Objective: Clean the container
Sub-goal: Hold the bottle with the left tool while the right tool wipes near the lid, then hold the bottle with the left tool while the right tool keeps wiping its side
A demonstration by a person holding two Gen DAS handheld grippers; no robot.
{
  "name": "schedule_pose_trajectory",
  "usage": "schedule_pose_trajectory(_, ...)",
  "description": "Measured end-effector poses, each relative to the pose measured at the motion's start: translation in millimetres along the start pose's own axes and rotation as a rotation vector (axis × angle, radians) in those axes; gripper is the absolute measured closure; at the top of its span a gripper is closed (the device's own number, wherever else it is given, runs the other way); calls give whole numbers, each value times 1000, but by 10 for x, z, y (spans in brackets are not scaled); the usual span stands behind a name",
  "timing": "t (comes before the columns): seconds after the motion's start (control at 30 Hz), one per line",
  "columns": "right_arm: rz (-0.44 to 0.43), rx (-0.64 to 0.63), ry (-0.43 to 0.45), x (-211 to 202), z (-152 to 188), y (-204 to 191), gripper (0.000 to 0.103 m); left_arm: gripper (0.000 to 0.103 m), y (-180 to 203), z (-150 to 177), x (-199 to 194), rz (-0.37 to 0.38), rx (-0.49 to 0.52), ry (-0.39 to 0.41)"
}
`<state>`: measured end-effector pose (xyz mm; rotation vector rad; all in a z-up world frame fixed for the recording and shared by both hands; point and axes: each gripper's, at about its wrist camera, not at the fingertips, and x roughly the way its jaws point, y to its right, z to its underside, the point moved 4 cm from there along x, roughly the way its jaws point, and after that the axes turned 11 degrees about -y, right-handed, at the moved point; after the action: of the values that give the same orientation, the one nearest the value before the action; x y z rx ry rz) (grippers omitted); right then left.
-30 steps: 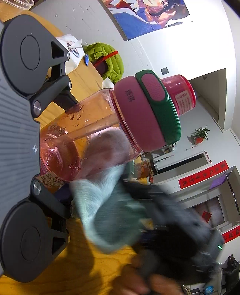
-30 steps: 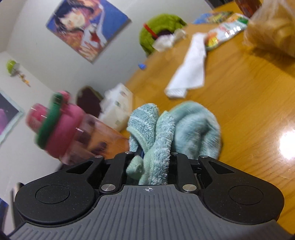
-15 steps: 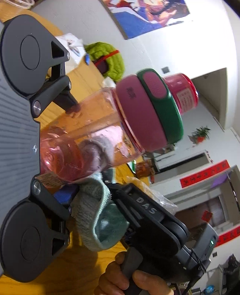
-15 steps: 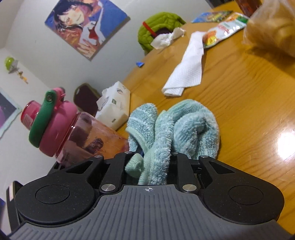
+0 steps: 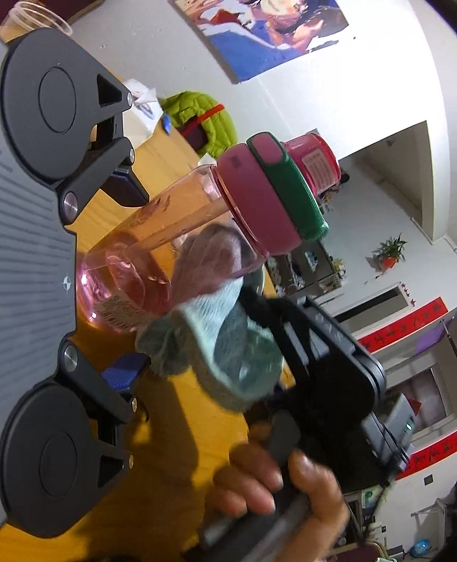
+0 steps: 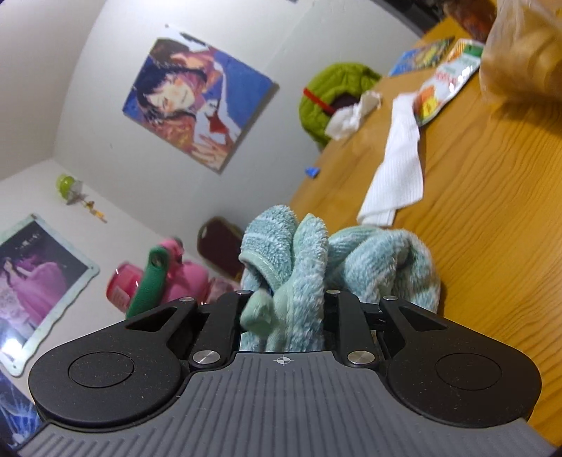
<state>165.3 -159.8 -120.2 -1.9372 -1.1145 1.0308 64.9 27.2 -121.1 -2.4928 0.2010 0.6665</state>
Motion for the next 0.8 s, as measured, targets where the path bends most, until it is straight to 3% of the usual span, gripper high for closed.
schedule_pose_trajectory(0.2, 111, -87, -116, -24, 45, -102, 81, 17, -174, -17, 199, 28, -41, 18)
schedule_pose_trajectory(0.4, 173, -133, -115, -29, 70, -150, 81, 19, -108, 16, 216, 20, -32, 26)
schedule_pose_trajectory(0.47, 102, -135, -70, -118, 48, -203, 82, 19, -104, 26, 226, 20, -33, 26)
schedule_pose_trajectory(0.57, -151, -62, 37, -361, -11, -243, 82, 19, -89, 27, 240, 19, -33, 25)
schedule_pose_trajectory(0.63, -242, 26, 53, -387, -29, -159, 82, 19, -87, 30, 247, 18, -34, 26)
schedule_pose_trajectory(0.7, -220, 73, 2, -252, -7, -68, 82, 19, -82, 42, 257, 18, -37, 27)
schedule_pose_trajectory(0.8, -36, 68, -62, -55, 40, 27, 82, 19, -76, 43, 270, 22, -40, 27)
